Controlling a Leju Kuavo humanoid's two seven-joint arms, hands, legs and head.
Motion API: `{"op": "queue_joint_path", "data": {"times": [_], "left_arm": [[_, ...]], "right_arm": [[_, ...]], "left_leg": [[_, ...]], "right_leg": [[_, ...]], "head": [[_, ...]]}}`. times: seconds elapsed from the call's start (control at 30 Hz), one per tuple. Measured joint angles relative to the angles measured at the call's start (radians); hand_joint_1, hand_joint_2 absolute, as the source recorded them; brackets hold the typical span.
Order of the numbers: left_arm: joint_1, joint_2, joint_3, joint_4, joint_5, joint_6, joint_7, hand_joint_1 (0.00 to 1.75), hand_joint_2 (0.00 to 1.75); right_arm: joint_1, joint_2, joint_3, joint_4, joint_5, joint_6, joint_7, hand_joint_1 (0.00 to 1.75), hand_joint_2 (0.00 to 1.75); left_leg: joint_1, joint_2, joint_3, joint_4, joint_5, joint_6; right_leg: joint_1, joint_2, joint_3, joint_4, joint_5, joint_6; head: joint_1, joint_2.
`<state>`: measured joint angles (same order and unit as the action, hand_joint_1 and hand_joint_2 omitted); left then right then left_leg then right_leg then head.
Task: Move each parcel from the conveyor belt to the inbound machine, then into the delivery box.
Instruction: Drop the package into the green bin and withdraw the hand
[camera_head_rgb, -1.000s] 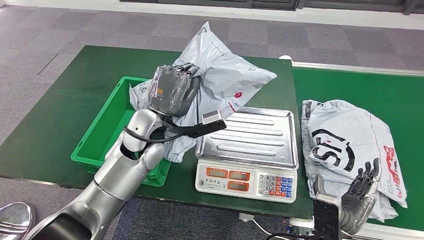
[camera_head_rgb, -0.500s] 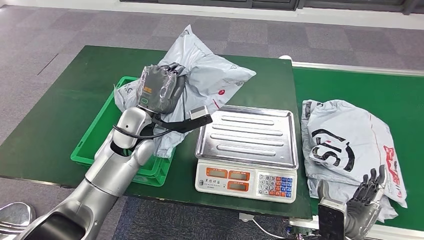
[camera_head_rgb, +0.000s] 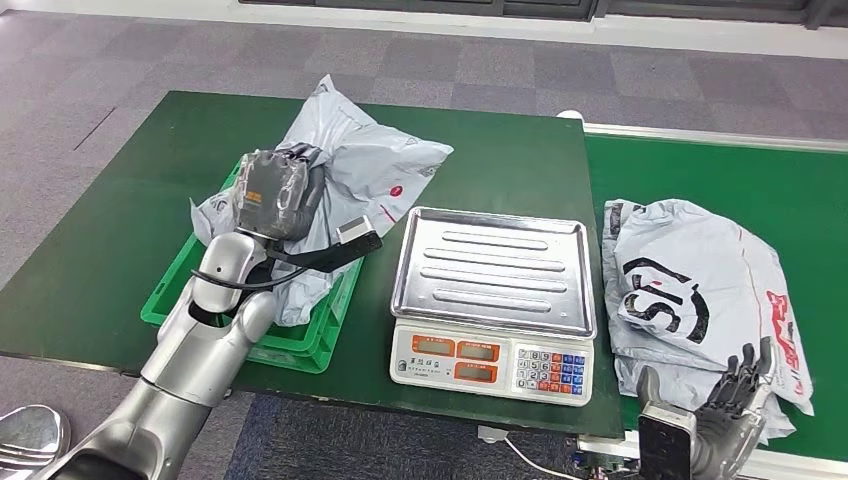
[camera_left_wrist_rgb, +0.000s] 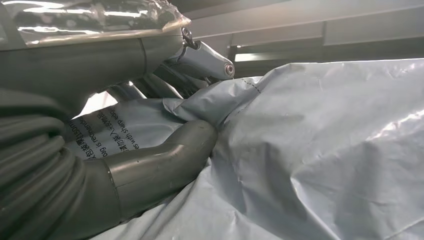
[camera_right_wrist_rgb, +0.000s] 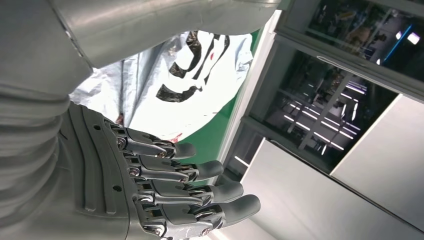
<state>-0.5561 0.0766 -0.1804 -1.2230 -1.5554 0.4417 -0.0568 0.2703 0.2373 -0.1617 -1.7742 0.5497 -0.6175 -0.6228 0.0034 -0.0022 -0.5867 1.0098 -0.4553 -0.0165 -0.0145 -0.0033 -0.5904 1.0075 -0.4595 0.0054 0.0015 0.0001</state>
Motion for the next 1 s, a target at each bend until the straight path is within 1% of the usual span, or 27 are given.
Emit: {"op": "queue_joint_path", "data": {"times": [0.17, 0.4, 0.73, 1.0], "left_arm": [[0.021, 0.018, 0.026, -0.016, 0.0, 0.0, 0.0, 1.75, 1.75], [0.034, 0.026, 0.04, -0.025, 0.002, 0.0, 0.002, 1.75, 1.75], [0.092, 0.064, 0.092, -0.041, 0.025, 0.021, 0.001, 1.75, 1.75], [0.127, 0.071, 0.133, -0.069, 0.026, 0.021, -0.002, 1.75, 1.75]], "right_arm": [[0.008, 0.0, 0.0, 0.0, -0.002, 0.0, 0.0, 0.0, 1.75], [0.009, 0.0, 0.0, 0.0, -0.002, 0.005, -0.001, 0.0, 1.75], [0.006, 0.0, 0.0, 0.0, 0.006, 0.014, 0.003, 0.0, 1.75], [-0.001, 0.0, 0.001, 0.0, 0.012, 0.014, 0.008, 0.0, 1.75]], "left_leg": [[0.0, 0.0, 0.0, 0.0, 0.0, 0.0], [0.0, 0.0, 0.0, 0.0, 0.0, 0.0], [0.0, 0.0, 0.0, 0.0, 0.0, 0.0], [0.0, 0.0, 0.0, 0.0, 0.0, 0.0]], "right_leg": [[0.0, 0.0, 0.0, 0.0, 0.0, 0.0], [0.0, 0.0, 0.0, 0.0, 0.0, 0.0], [0.001, 0.0, 0.0, 0.0, 0.0, 0.0], [0.0, 0.0, 0.0, 0.0, 0.0, 0.0]], "head": [[0.0, 0.0], [0.0, 0.0], [0.0, 0.0], [0.0, 0.0]]}}
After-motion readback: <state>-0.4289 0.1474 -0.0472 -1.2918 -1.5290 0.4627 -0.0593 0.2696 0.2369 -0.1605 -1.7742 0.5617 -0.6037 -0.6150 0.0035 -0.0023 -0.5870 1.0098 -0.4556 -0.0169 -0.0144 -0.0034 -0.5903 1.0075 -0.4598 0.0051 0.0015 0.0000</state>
